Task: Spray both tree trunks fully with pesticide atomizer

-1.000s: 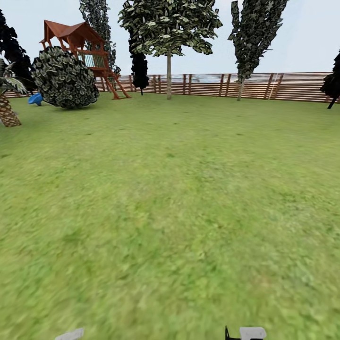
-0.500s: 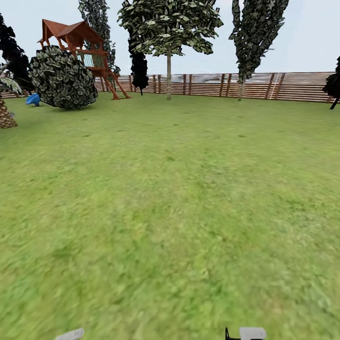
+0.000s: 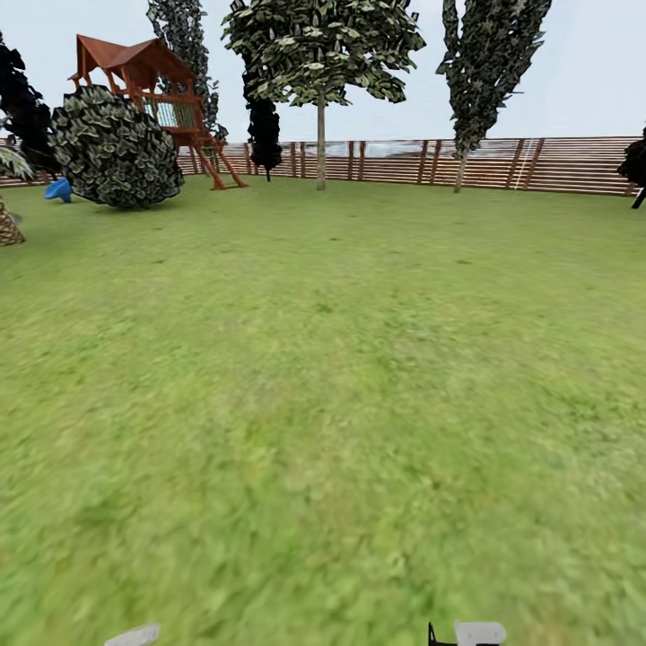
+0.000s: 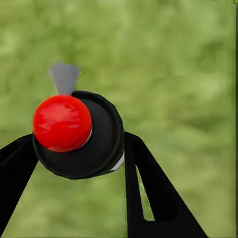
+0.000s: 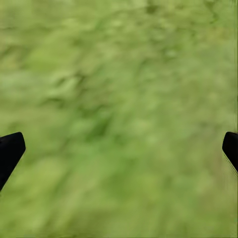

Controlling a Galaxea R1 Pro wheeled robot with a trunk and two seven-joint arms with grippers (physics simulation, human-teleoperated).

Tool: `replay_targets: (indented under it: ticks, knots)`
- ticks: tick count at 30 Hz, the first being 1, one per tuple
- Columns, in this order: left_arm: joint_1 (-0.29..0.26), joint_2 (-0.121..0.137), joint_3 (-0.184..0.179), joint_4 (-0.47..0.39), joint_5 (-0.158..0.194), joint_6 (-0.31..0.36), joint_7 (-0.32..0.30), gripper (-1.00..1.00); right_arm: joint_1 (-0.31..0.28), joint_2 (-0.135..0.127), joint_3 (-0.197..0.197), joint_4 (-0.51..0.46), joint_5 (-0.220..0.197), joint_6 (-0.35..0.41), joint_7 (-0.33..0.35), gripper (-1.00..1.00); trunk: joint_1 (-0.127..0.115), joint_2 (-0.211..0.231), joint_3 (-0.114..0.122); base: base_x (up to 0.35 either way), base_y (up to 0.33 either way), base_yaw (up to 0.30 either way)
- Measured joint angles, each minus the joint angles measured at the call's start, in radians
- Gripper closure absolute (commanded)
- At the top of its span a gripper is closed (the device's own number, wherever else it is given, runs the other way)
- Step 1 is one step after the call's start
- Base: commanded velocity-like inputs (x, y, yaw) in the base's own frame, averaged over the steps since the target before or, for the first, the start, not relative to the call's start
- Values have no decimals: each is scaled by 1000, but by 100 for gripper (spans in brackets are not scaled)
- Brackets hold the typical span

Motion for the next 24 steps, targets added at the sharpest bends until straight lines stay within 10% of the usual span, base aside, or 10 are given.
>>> replay_targets:
  ticks: [24]
  knots:
    - [0, 0, 0, 0, -2, 1, -1, 100, 0, 0, 0, 0, 0, 0, 0, -100, 0, 0, 0, 339, 0, 0]
